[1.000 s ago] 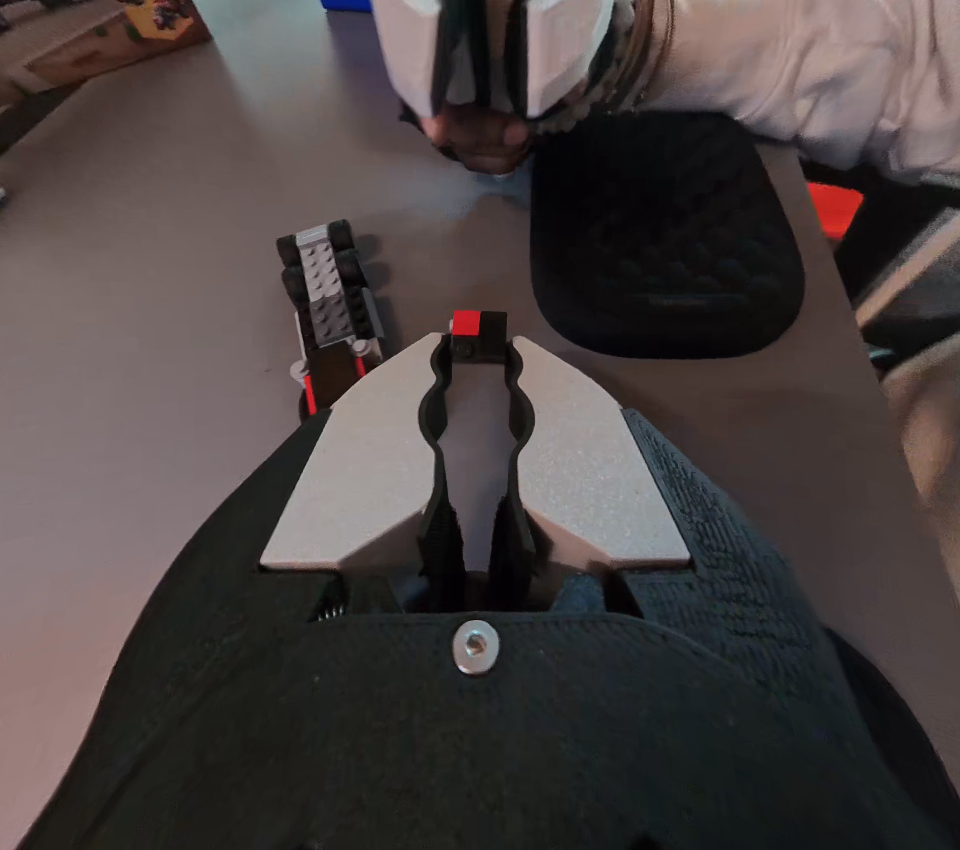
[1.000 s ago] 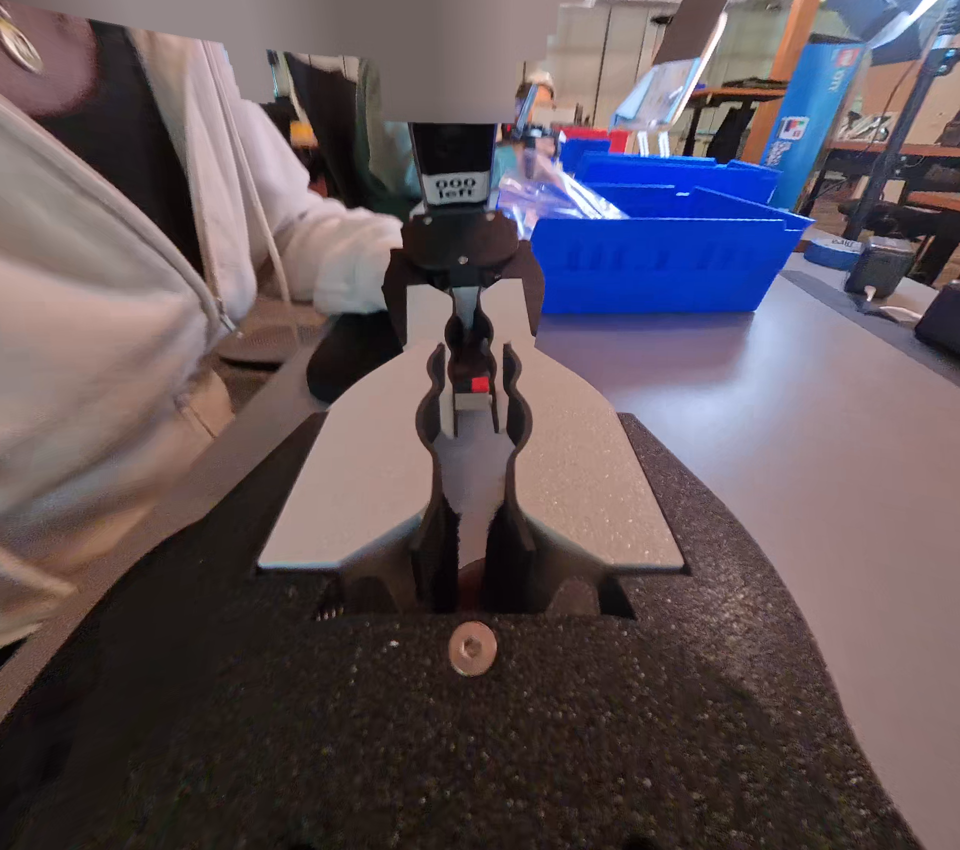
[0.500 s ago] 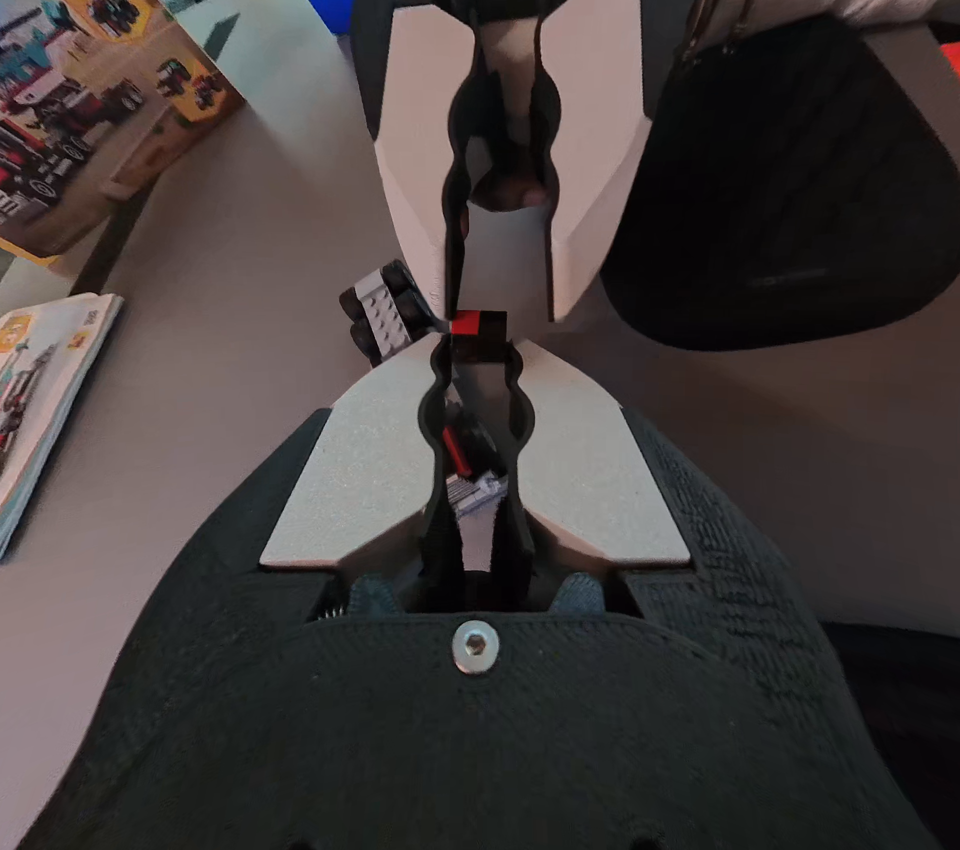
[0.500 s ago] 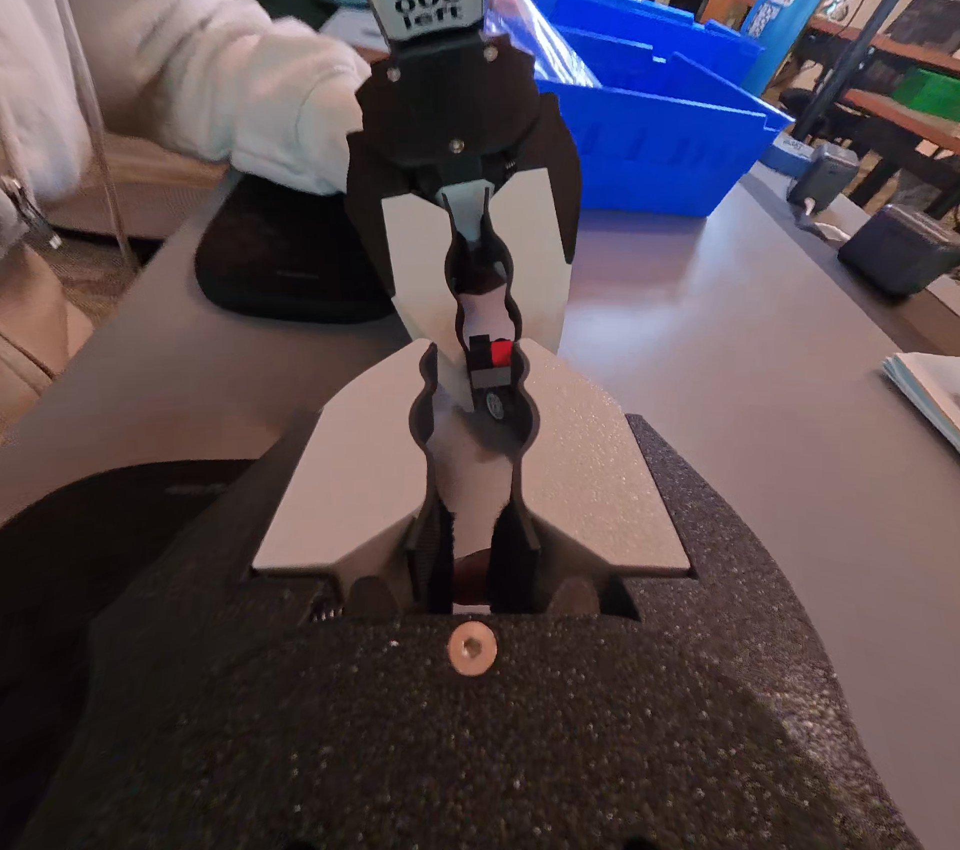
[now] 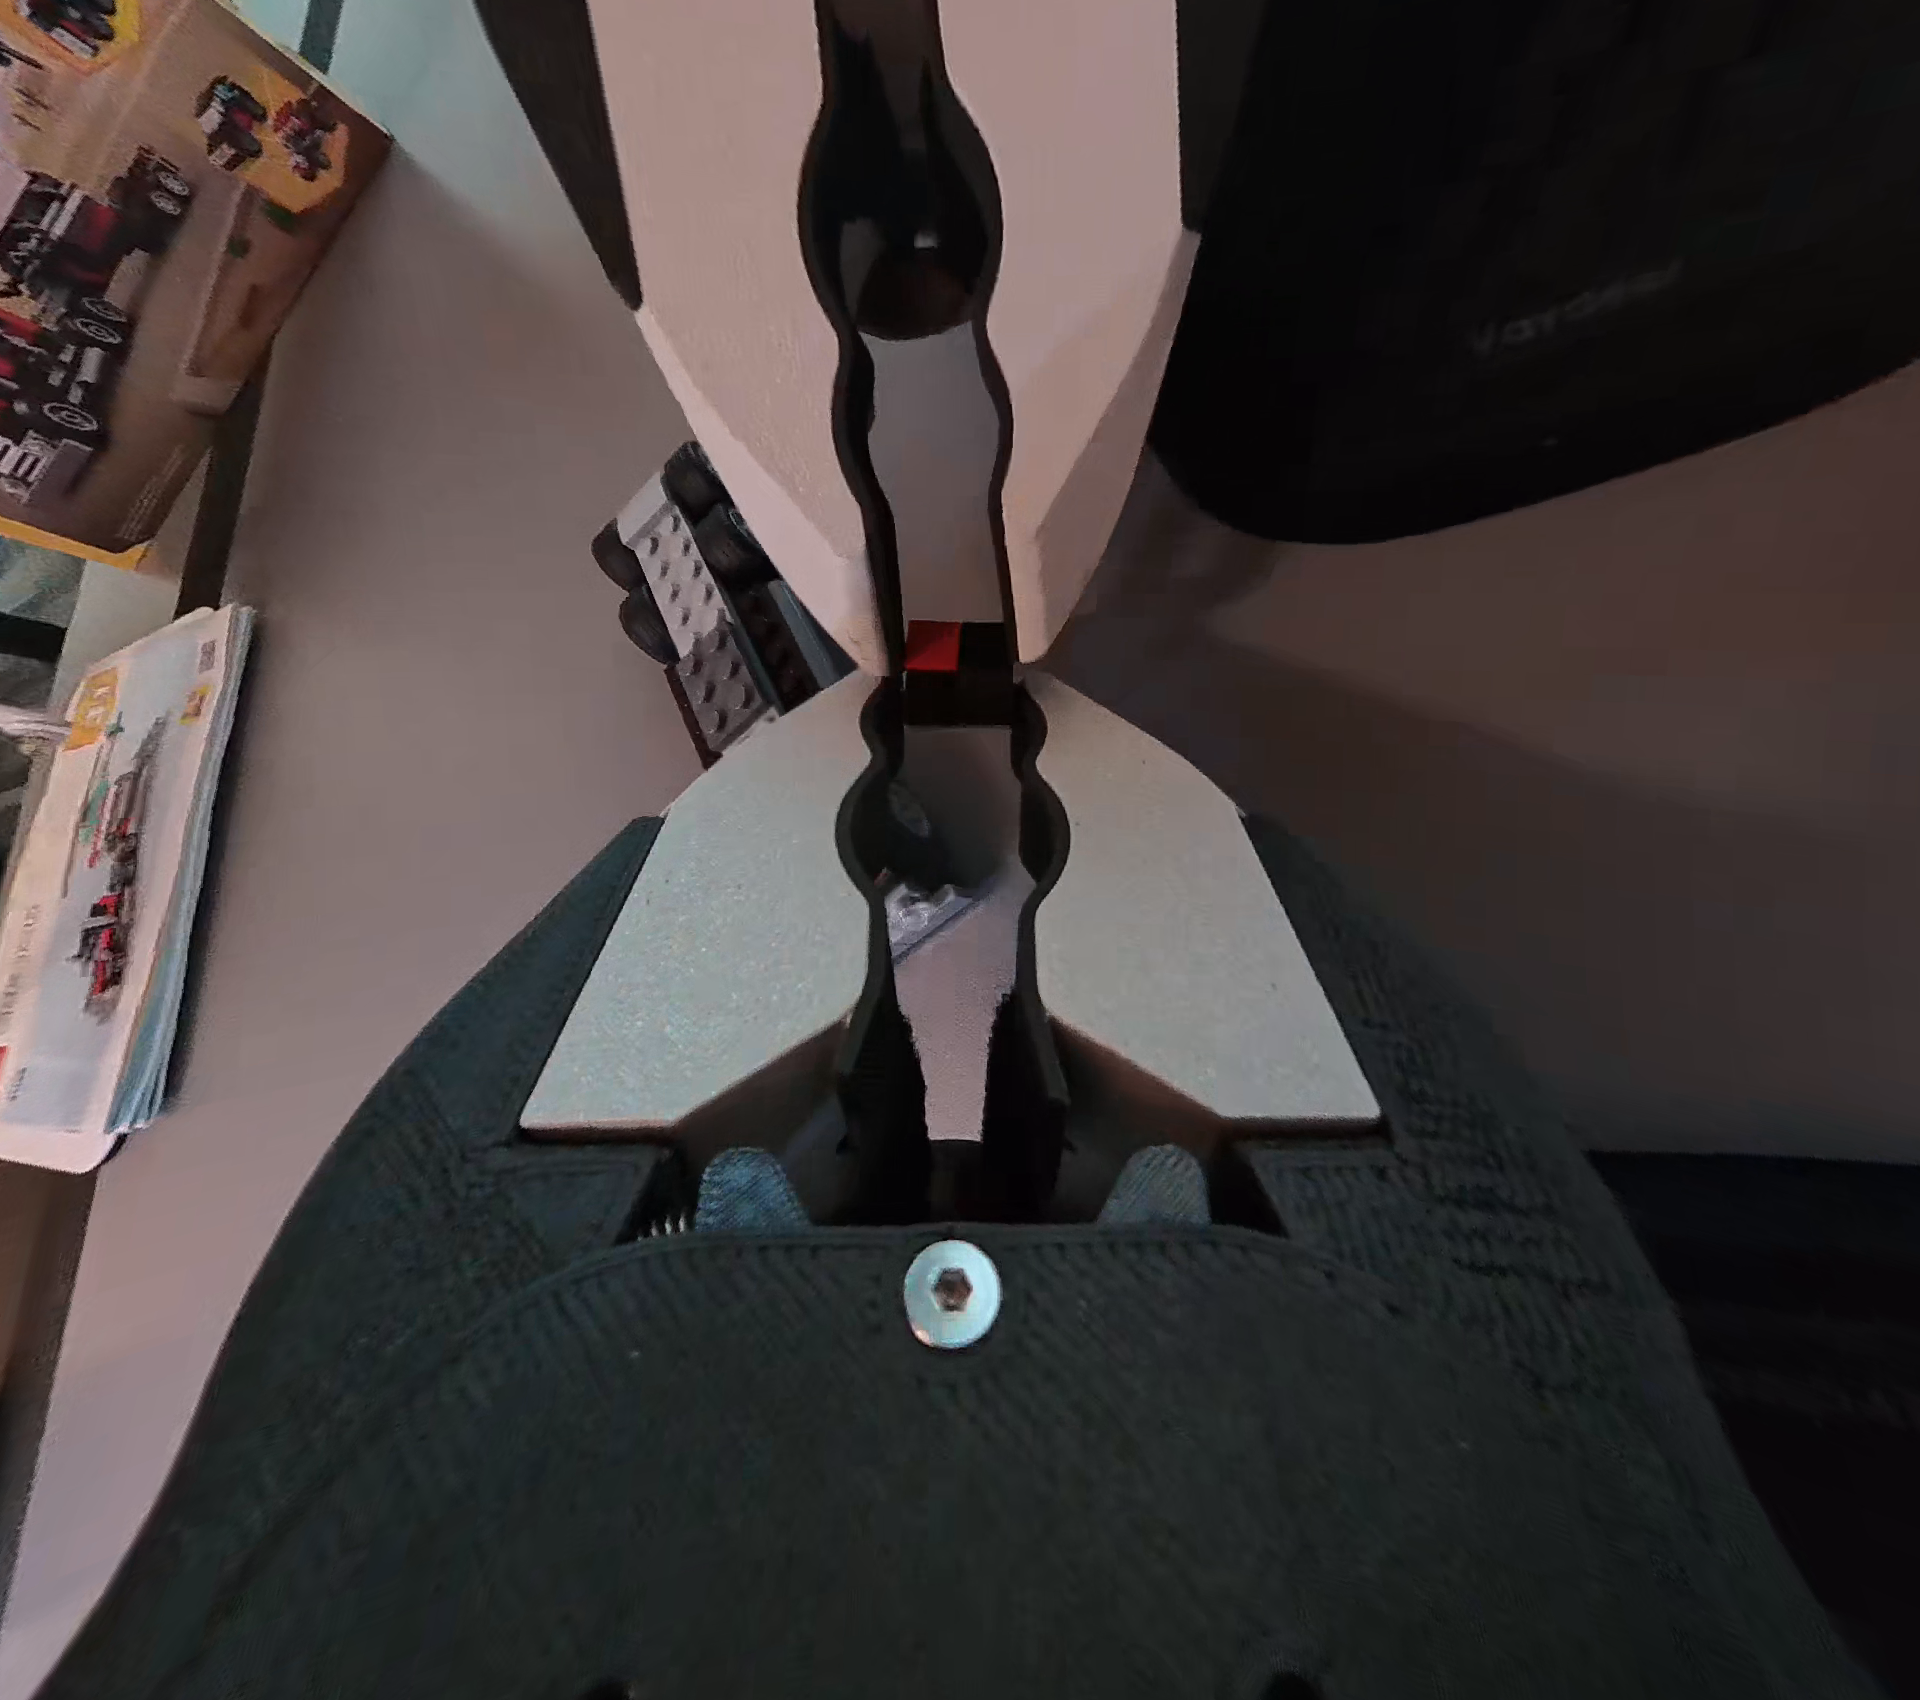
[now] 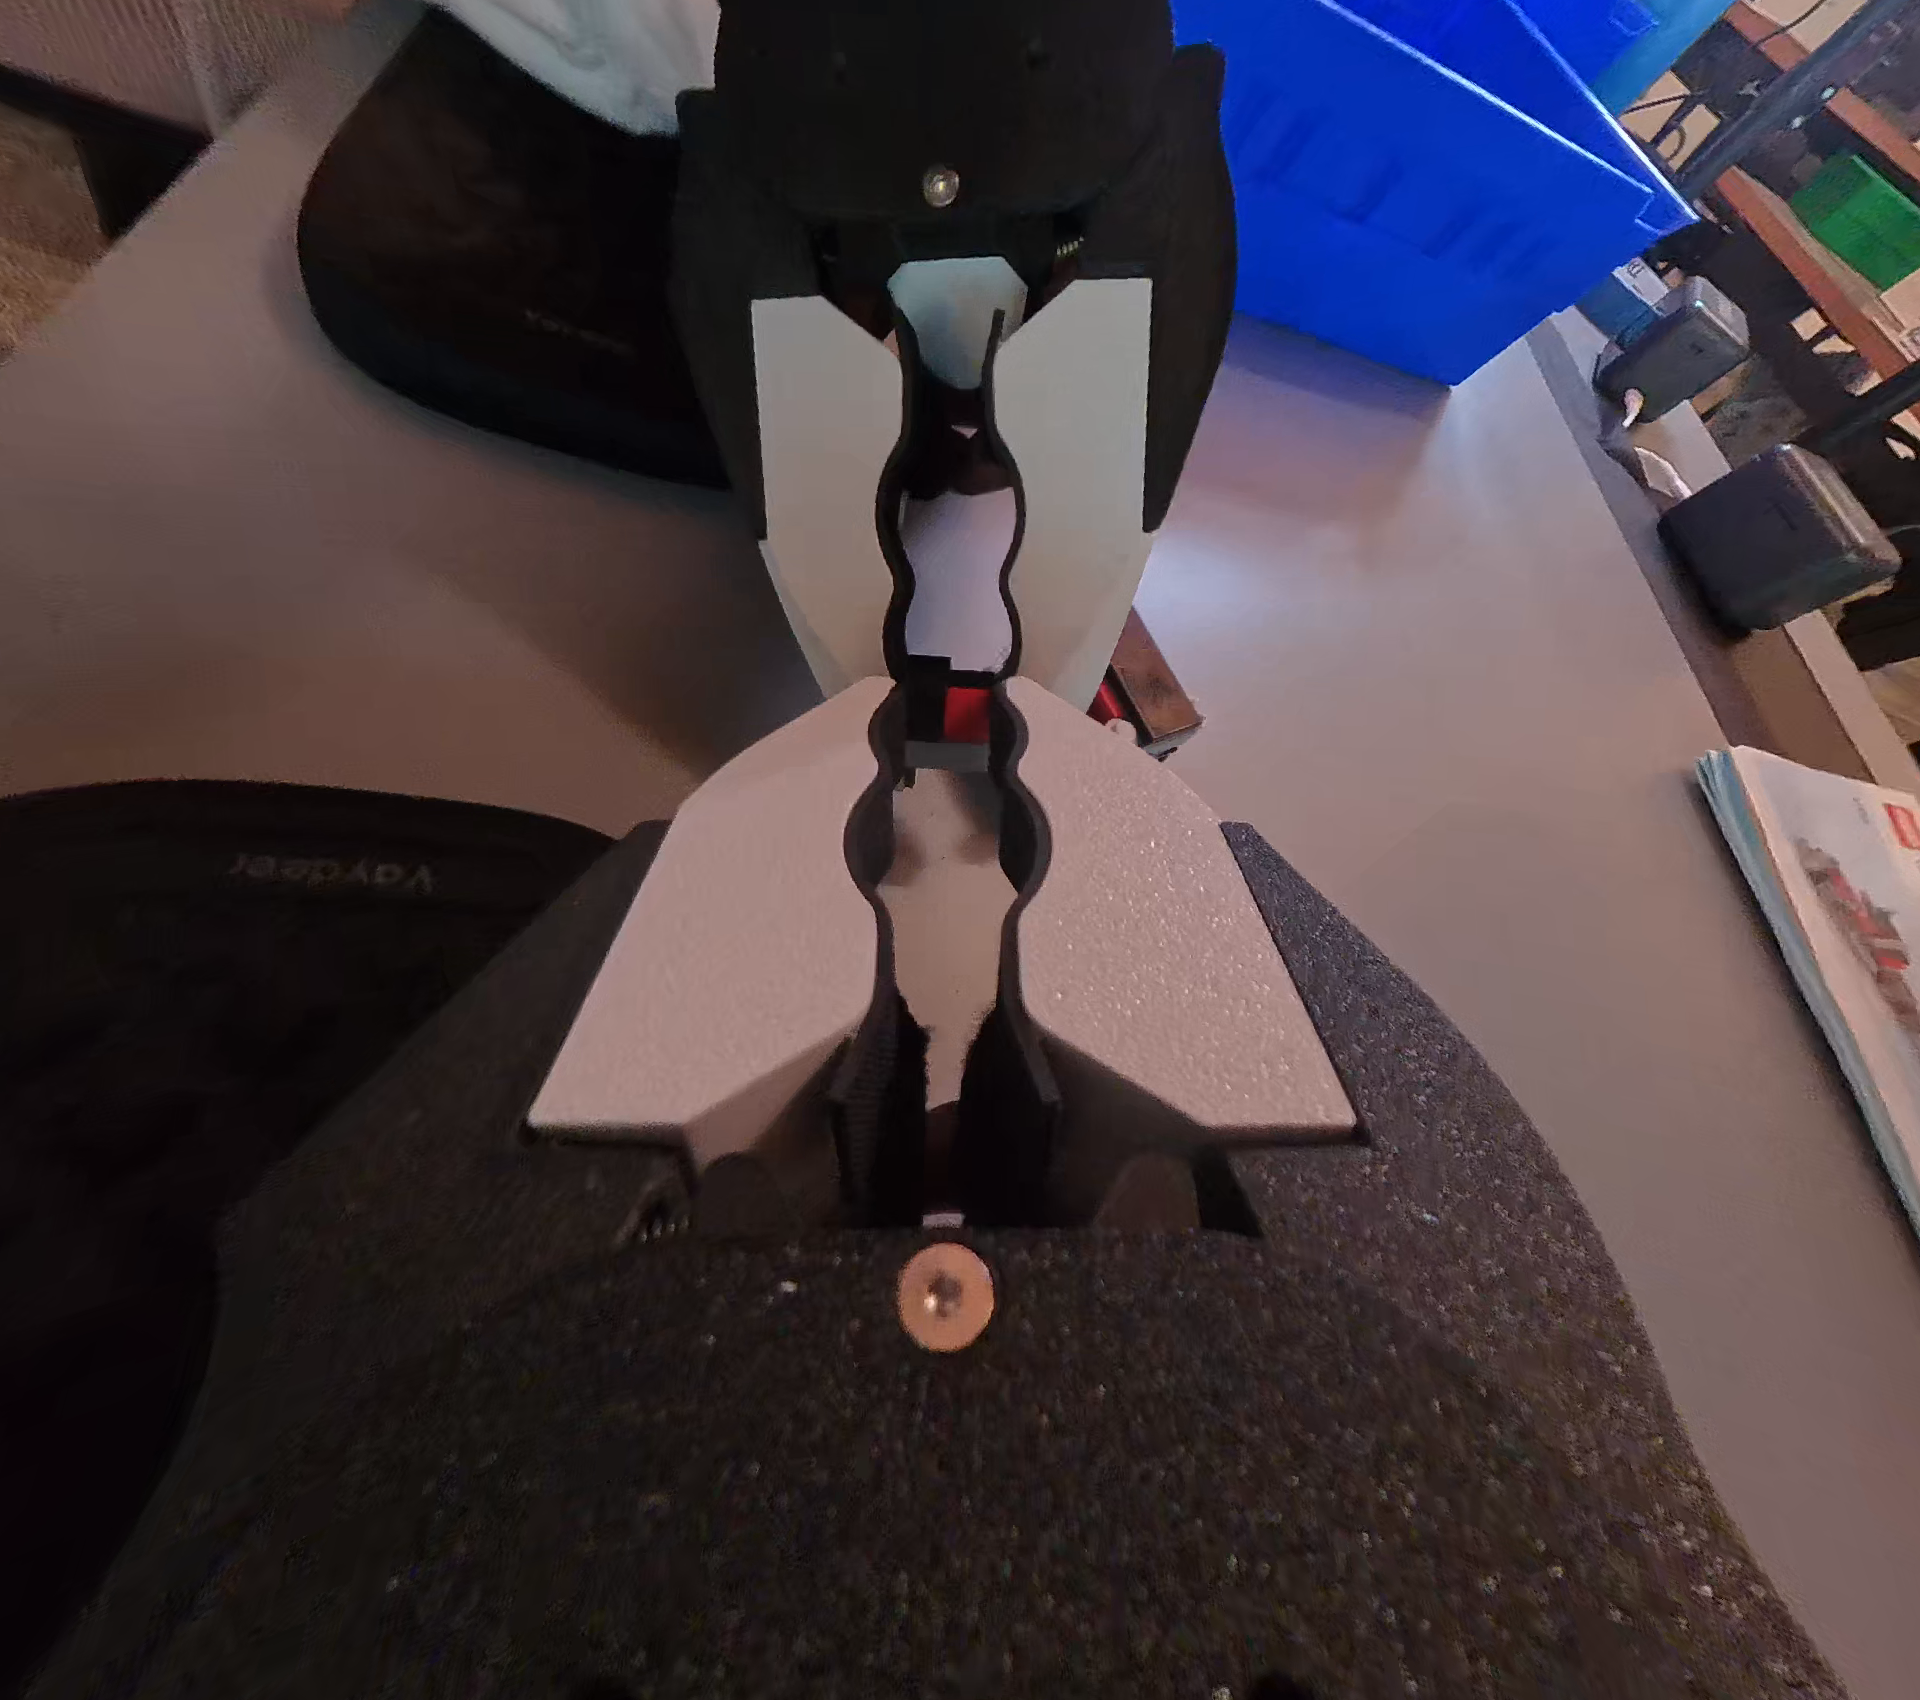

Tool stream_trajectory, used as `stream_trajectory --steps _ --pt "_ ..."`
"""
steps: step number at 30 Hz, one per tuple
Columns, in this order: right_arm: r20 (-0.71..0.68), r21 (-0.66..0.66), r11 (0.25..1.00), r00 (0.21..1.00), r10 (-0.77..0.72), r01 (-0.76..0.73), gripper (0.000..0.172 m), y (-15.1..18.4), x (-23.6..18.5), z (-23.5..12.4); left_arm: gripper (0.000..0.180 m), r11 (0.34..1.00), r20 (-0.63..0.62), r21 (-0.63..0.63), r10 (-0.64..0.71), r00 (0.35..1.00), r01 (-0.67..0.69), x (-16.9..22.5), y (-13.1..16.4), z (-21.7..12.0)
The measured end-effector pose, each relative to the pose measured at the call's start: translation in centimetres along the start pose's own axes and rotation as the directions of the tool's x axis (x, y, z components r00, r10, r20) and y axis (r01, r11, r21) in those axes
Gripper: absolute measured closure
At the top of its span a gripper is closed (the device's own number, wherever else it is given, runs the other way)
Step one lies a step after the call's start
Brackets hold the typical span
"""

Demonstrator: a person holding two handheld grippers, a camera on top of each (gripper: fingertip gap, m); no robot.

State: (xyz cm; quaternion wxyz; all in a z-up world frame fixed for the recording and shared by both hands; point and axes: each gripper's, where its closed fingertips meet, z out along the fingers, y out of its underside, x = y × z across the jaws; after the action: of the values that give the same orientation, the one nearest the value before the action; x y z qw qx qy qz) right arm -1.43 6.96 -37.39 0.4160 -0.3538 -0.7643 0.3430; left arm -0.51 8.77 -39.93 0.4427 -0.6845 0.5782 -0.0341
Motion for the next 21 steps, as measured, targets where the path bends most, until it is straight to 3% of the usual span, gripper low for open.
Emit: stream_trajectory --steps 5,10,11,13,18,21 --pt "-0.024 -0.094 0.989 0.993 -0.119 0.116 0.158 0.4 -0.2 0.3 0.161 0.996 0.029 -0.068 0.058 0.998 -0.056 0.2 0.7 0.2" --pt "-0.116 -0.147 0.957 0.956 -0.269 0.251 0.159 -0.1 0.5 0.2 0.161 0.995 0.035 -0.048 -0.082 0.996 0.083 -0.4 0.8 -0.1" --pt "-0.146 -0.139 0.95 0.943 -0.3 0.28 0.172 -0.5 0.7 0.1 0.161 0.992 0.03 -0.053 -0.113 0.993 0.114 -0.4 0.9 0.0" --pt "-0.135 -0.138 0.944 0.939 -0.318 0.3 0.172 -0.6 0.5 0.3 0.161 0.979 -0.022 -0.016 -0.202 0.979 0.202 0.0 0.4 0.1" --pt "-0.09 -0.016 0.999 0.995 -0.049 0.047 0.169 -0.2 1.3 -0.5 0.161 0.992 0.008 0.013 -0.128 0.992 0.128 -0.5 0.2 -0.4" --pt "0.073 0.002 0.989 0.987 0.144 -0.145 0.165 0.5 0.0 -0.4 0.161 0.997 -0.006 -0.012 -0.071 0.997 0.071 0.0 0.6 -0.2"
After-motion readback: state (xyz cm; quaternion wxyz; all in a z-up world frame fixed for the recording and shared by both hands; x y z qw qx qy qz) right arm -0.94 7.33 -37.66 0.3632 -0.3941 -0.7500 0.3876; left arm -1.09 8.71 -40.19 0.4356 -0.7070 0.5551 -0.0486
